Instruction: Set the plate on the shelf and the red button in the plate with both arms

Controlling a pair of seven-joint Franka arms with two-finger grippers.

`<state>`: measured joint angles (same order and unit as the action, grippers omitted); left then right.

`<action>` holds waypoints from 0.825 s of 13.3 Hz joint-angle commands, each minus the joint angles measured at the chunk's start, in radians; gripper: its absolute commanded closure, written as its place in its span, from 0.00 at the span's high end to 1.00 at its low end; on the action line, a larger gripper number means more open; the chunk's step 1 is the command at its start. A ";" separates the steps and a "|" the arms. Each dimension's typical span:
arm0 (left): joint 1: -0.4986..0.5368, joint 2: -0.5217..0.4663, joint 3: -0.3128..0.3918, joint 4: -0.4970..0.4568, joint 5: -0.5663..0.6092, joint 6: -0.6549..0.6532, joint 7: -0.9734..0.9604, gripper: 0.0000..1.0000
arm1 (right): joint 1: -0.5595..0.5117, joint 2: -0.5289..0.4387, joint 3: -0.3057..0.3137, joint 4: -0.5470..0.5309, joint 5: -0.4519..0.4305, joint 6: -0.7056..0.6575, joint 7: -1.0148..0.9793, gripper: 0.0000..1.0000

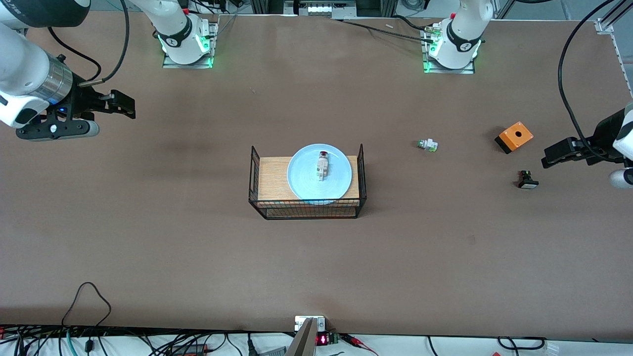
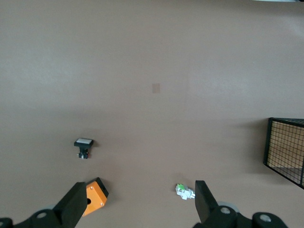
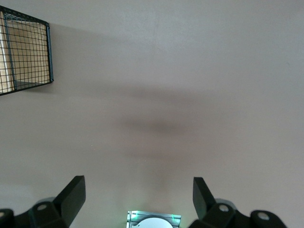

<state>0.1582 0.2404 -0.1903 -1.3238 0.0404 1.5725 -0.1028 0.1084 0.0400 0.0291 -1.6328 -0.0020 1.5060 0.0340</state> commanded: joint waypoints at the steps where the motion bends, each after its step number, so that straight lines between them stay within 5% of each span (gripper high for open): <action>1: -0.138 -0.112 0.171 -0.150 -0.025 0.089 0.104 1.00 | -0.007 0.008 0.003 0.021 0.010 -0.010 0.004 1.00; 6: -0.125 -0.199 0.183 -0.285 -0.068 0.109 0.095 1.00 | -0.026 0.017 0.003 0.022 0.011 -0.010 0.004 1.00; 11: -0.098 -0.199 0.181 -0.276 -0.068 0.060 0.094 1.00 | -0.032 0.017 0.003 0.022 0.008 -0.012 0.006 1.00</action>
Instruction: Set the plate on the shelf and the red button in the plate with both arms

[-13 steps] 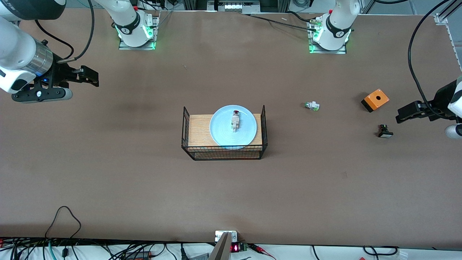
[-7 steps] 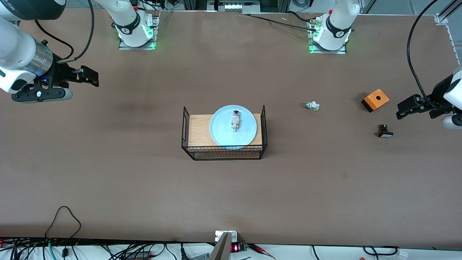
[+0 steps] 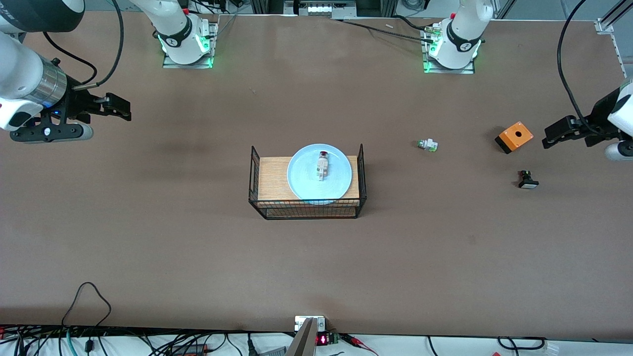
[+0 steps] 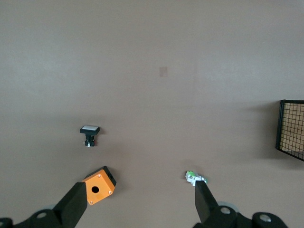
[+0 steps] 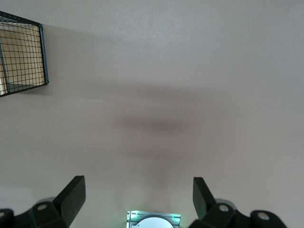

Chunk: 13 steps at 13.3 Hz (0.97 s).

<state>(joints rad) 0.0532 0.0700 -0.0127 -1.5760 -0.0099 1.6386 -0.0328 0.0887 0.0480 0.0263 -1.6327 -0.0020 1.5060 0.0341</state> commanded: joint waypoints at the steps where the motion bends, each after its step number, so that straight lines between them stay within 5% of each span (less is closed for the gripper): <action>1: 0.007 -0.029 -0.001 -0.022 -0.019 -0.003 0.024 1.00 | -0.020 0.009 0.004 0.021 0.008 -0.012 0.007 1.00; 13: 0.008 -0.030 -0.009 -0.024 -0.013 -0.005 0.016 1.00 | -0.066 0.030 0.004 0.022 0.004 -0.012 0.087 1.00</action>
